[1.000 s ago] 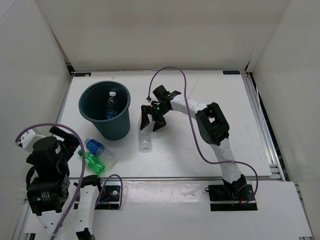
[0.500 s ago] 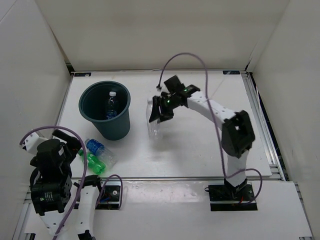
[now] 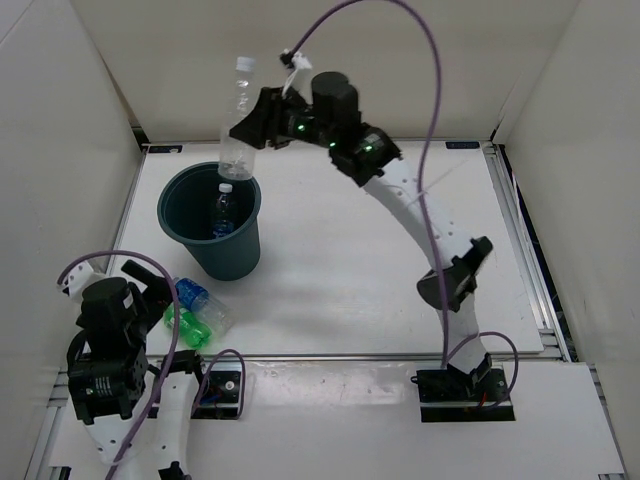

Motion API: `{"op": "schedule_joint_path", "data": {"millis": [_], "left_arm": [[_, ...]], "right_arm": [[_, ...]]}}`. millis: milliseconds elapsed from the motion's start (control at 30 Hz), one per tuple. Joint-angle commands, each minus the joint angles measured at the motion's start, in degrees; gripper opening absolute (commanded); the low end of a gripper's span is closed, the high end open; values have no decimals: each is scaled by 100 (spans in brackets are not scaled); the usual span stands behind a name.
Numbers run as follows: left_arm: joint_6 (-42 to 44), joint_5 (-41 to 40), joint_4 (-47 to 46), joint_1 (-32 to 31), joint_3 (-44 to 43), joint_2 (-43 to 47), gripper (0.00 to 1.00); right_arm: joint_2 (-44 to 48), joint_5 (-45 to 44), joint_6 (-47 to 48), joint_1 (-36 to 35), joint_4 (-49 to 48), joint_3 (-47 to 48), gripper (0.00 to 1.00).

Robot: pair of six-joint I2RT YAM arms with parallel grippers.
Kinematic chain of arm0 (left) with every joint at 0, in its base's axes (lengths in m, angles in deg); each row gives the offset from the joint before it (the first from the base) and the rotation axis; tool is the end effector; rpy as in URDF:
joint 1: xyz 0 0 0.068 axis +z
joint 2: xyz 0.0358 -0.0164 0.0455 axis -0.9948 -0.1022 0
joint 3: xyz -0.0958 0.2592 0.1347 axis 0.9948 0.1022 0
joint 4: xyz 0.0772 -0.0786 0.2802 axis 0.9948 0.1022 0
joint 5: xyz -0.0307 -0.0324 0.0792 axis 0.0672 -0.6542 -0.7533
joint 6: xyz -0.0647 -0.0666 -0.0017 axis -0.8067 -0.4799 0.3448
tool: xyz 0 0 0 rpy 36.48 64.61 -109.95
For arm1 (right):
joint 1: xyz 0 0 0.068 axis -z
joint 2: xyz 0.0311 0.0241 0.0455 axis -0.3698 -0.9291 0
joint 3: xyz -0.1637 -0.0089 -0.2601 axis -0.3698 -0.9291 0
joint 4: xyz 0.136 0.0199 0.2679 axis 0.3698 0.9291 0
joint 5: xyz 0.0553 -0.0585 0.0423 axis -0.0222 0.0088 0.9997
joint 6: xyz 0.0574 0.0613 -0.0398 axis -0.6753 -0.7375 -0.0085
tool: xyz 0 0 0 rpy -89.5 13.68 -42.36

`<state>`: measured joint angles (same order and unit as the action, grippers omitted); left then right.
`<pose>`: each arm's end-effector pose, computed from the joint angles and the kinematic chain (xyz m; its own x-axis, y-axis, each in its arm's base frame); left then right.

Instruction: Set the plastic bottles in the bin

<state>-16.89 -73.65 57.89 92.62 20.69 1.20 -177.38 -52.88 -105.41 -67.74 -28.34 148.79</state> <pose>0.0451 0.0290 0.3866 -0.2467 -0.6341 -0.7329 -0.6368 0.6761 -0.3706 0.3605 0.4076 0.5615 -0.4362 0.2466 -0.8654 -0.7712 0.3930 0.5008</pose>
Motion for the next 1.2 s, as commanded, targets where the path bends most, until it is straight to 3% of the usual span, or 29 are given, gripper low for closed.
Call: {"op": "schedule_joint_path", "data": {"millis": [0,67,133,167,200,267,333,400,567,733,900,1167], "left_arm": [[356,402,405,-23,-142,-304,100],[410,542,405,-23,-273,-383,100],[638,542,405,-23,-274,-524,100],[690,603,405,-23,-274,-594,100],[752,604,405,-23,-274,-595,100],[752,604,353,-23,-143,-656,100],[587,604,352,-23,112,-656,100],[411,752,283,-23,558,-464,100],[-564,1008,-209,-23,1658,327,100],[-1031,666,-518,-23,2511,592,100],[-1216,595,-571,424,2635,232,100],[-2122,358,-605,425,2495,-1049,100]], "right_arm": [[-660,-587,320,-369,-800,-87,34],[-994,-728,531,-545,-1011,134,39],[-1126,-877,969,-783,-1100,134,72],[-1179,-878,1093,-836,-926,230,95],[-979,-1191,1199,-888,-698,335,100],[-409,-1500,1253,-889,-442,127,100],[729,-1756,1253,-889,-852,-1162,100],[1218,-1696,1253,-889,-969,-1675,100],[1492,-1818,1604,-1179,901,-1124,100],[2537,-1704,1604,-1179,1414,-2203,100],[2767,-1502,1604,-1127,2028,-2186,100],[2767,-1116,1789,-1021,2257,-2186,100]]}}
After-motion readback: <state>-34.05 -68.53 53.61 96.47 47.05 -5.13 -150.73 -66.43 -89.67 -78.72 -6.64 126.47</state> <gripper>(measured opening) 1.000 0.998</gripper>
